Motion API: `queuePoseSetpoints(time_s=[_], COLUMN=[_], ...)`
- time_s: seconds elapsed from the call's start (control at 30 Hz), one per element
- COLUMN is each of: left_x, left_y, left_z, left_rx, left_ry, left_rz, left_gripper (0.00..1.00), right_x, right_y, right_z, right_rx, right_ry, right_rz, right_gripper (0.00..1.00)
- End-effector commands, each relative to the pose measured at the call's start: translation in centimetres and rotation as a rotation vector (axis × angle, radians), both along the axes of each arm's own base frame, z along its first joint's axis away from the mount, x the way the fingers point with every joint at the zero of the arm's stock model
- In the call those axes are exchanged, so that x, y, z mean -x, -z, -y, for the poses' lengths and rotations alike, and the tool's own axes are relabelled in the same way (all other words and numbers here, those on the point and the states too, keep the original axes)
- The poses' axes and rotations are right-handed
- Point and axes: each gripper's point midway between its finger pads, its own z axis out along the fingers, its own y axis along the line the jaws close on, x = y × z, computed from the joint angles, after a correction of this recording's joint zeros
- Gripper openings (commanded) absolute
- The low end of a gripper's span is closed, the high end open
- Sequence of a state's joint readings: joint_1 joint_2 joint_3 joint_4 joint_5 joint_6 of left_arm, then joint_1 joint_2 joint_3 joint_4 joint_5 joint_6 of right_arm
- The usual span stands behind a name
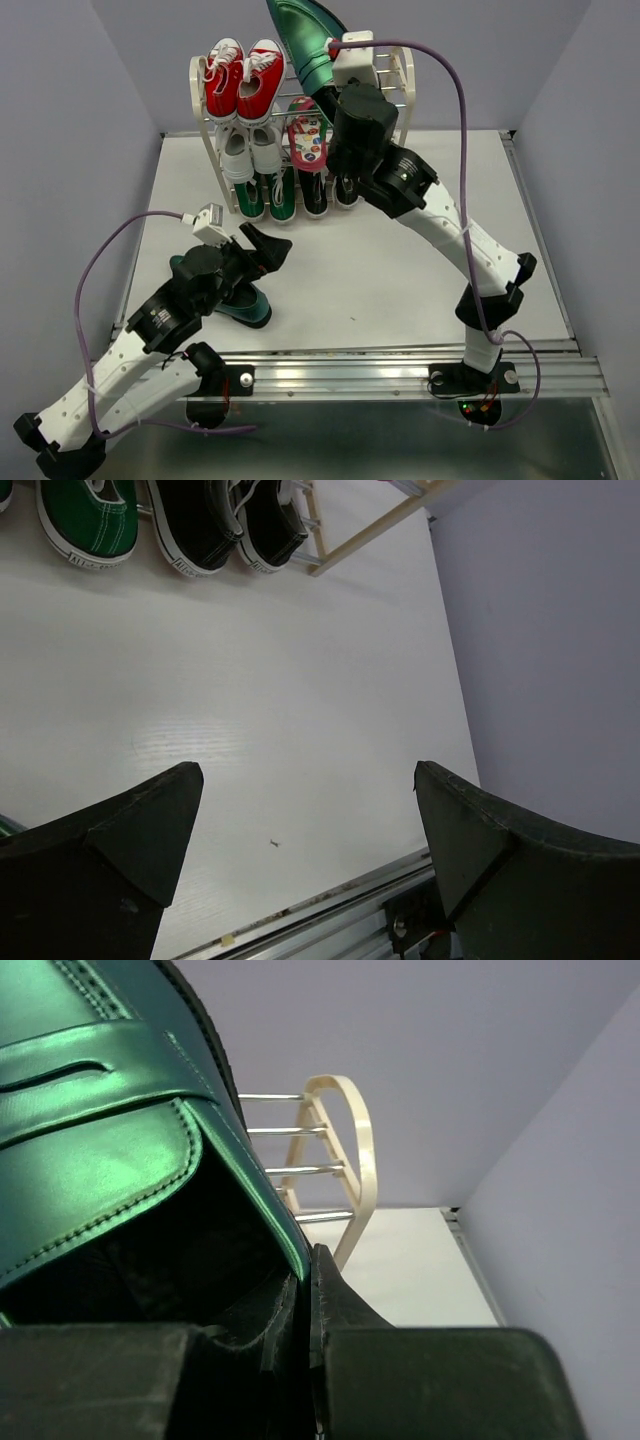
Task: Place and organize the shoes onto the shoe shelf
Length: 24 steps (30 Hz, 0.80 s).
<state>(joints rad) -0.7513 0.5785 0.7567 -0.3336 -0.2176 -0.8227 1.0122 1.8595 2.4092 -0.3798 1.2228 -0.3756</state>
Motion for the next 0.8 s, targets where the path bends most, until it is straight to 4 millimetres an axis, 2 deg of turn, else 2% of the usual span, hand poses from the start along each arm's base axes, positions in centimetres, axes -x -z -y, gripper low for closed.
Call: queuePoseSetpoints(time_s=[0.0, 0.03, 0.2, 0.47, 0.57, 0.63, 0.67, 0.7, 0.73, 0.77], left_x=[-0.7, -0.9, -1.4, -1.5, -1.5, -1.6, -1.6, -1.6, -1.6, -1.6], left_y=[-0.8, -0.7, -0.4, 0.4, 0.8, 0.9, 1.0, 1.0, 1.0, 1.1], left_z=[0.1, 0.2, 0.4, 0.5, 0.5, 0.6, 0.7, 0.7, 0.9, 0.9], left_rx=[-0.026, -0.034, -0.059, -0.056, -0.057, -0.057, -0.059, -0.058, -0.057, -0.056], left_ry=[-0.012, -0.016, -0.026, -0.035, -0.036, -0.035, -0.034, -0.034, -0.026, -0.025], left_rz=[0.016, 0.01, -0.012, -0.035, -0.043, -0.046, -0.049, -0.049, -0.05, -0.051], left_gripper=[0.99, 0.99, 0.99, 0.99, 0.99, 0.99, 0.99, 0.99, 0.99, 0.99], right_x=[-0.6, -1.8, -5.5, -8.1, -8.7, -9.2, -10.0, -10.5, -10.7, -11.4], right_y=[-5.4, -5.3, -3.7, -2.7, -2.3, -1.9, -0.6, -0.2, -0.9, 0.0], right_z=[4.8, 6.0, 6.9, 7.9, 7.5, 6.4, 6.1, 6.3, 6.0, 5.6], right_rx=[-0.211, -0.218, -0.185, -0.227, -0.234, -0.252, -0.256, -0.266, -0.3, -0.307], right_ry=[0.108, 0.138, 0.183, 0.191, 0.157, 0.104, 0.094, 0.09, 0.034, 0.006], right_rz=[0.164, 0.176, 0.174, 0.198, 0.2, 0.198, 0.163, 0.148, 0.153, 0.126], right_gripper=[0.01, 0.01, 0.01, 0.01, 0.01, 0.01, 0.01, 0.01, 0.01, 0.01])
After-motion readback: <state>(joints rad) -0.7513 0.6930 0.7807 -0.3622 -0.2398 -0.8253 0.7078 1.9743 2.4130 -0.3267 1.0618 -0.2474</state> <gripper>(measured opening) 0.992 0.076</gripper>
